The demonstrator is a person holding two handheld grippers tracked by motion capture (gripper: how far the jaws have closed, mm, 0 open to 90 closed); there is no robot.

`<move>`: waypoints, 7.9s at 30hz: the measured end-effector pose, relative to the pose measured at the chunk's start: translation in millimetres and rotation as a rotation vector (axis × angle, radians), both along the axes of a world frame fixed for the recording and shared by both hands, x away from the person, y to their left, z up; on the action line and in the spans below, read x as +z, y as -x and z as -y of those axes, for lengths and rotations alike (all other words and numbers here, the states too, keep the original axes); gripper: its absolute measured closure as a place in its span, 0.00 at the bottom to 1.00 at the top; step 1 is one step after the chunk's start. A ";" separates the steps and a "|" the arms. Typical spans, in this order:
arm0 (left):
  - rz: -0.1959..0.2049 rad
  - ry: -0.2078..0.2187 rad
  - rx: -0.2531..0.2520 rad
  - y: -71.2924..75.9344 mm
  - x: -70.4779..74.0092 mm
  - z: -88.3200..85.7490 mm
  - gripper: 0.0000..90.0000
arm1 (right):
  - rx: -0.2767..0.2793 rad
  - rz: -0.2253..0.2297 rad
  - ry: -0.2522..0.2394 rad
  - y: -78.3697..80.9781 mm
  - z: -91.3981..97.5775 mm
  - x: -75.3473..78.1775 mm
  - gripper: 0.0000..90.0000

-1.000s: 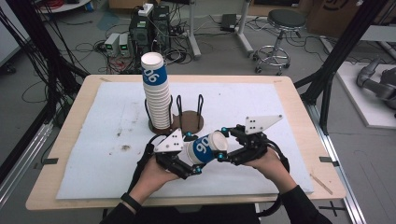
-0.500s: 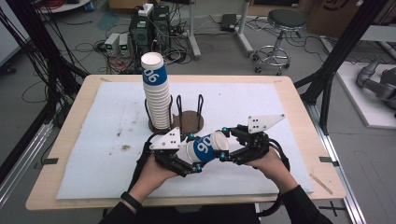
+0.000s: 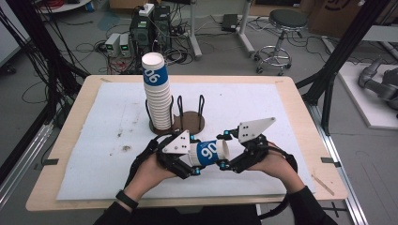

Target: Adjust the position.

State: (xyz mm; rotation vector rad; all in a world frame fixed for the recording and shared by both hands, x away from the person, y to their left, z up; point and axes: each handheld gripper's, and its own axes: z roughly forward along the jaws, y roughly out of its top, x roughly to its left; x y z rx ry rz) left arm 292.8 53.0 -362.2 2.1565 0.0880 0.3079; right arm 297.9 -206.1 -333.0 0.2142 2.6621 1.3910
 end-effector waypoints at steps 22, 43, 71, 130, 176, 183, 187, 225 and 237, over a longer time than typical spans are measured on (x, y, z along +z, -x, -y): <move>-0.097 0.301 -0.015 -6.4 -2.0 -14.9 0.16 | 0.042 -0.057 -0.182 -9.4 16.9 -2.4 0.34; -0.117 0.328 -0.043 -11.7 5.4 -18.8 0.21 | 0.049 -0.093 -0.249 -14.0 23.0 -7.3 0.34; 0.020 0.013 -0.065 -2.4 32.6 3.6 0.25 | 0.034 0.161 0.190 3.6 -9.0 -6.0 0.33; -0.049 0.301 -0.097 -6.8 41.5 -2.5 0.26 | 0.040 0.064 -0.036 -1.4 -0.5 -7.7 0.26; -0.072 0.484 -0.083 -12.4 36.1 -2.9 0.27 | 0.012 -0.007 -0.241 -6.9 -0.2 -21.7 0.25; -0.089 0.460 -0.076 -14.1 38.4 -5.1 0.27 | 0.006 -0.016 -0.248 -6.4 -3.6 -23.2 0.23; -0.094 0.459 -0.083 -13.7 39.4 -4.1 0.27 | -0.003 -0.023 -0.231 -7.0 -8.1 -28.5 0.24; -0.135 0.519 -0.077 -13.8 30.4 1.5 0.17 | -0.009 -0.058 -0.372 -4.9 -8.8 -23.4 0.29; -0.121 0.538 -0.020 -10.7 30.2 -20.7 0.10 | -0.009 -0.039 -0.356 -6.3 -3.4 -22.4 0.29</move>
